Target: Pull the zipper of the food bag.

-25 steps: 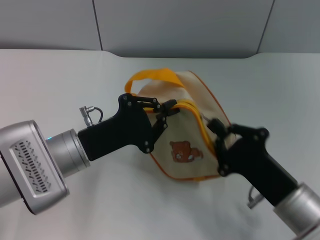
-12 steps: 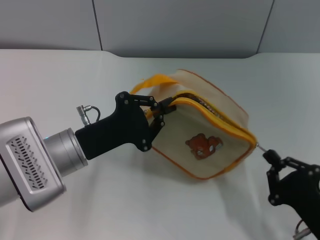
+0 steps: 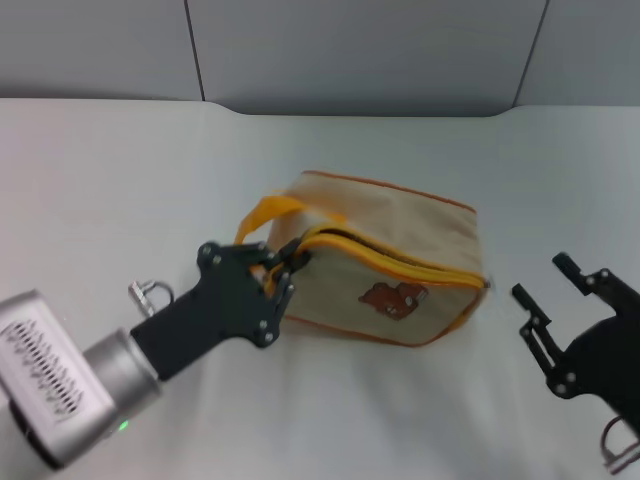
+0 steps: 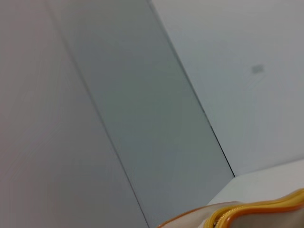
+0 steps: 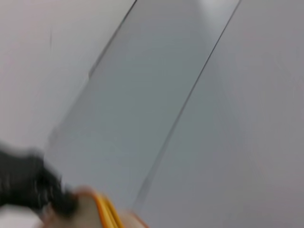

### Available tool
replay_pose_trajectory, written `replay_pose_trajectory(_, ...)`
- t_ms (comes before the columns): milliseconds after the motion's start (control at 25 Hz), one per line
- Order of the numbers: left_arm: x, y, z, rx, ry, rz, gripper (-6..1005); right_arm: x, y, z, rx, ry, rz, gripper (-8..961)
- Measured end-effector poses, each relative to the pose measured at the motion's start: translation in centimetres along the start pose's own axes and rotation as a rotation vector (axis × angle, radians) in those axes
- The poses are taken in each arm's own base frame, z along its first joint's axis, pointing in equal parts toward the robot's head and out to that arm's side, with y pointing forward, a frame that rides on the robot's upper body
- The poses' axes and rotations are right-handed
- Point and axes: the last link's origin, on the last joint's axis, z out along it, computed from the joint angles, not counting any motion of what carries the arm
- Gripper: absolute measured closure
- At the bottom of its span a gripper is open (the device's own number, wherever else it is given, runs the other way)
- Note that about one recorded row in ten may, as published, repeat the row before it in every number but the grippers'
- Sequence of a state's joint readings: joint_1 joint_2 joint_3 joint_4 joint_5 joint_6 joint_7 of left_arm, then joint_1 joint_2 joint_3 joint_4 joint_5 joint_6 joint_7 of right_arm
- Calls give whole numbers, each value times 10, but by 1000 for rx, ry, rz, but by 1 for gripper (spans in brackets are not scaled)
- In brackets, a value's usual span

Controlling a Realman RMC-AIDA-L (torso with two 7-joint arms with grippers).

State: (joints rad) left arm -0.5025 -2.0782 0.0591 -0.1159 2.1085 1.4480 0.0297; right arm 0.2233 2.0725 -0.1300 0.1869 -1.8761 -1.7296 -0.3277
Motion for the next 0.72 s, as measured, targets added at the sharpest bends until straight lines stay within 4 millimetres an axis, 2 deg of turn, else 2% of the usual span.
replay_pose_trajectory(240, 4, 5, -19, -9, 36, -188, 850, 1, -37, 10, -339, -27, 411, 376)
replay_pose_trajectory(400, 3, 1, -25, -82, 23, -266, 843, 0, -47, 27, -575, 53, 562, 301)
replay_pose_trajectory(440, 3, 1, -25, -82, 23, -266, 796, 0, -48, 30, -615, 68, 575, 282)
replay_pose_trajectory(480, 6, -3, -31, -187, 16, -324, 750, -1, -48, 33, -656, 83, 583, 264)
replay_pose_trajectory(560, 11, -4, -36, -261, 26, -344, 656, -2, -46, 41, -754, 112, 601, 226)
replay_pose_trajectory(720, 18, -8, -48, -374, 20, -366, 517, -4, -42, 48, -826, 132, 608, 168)
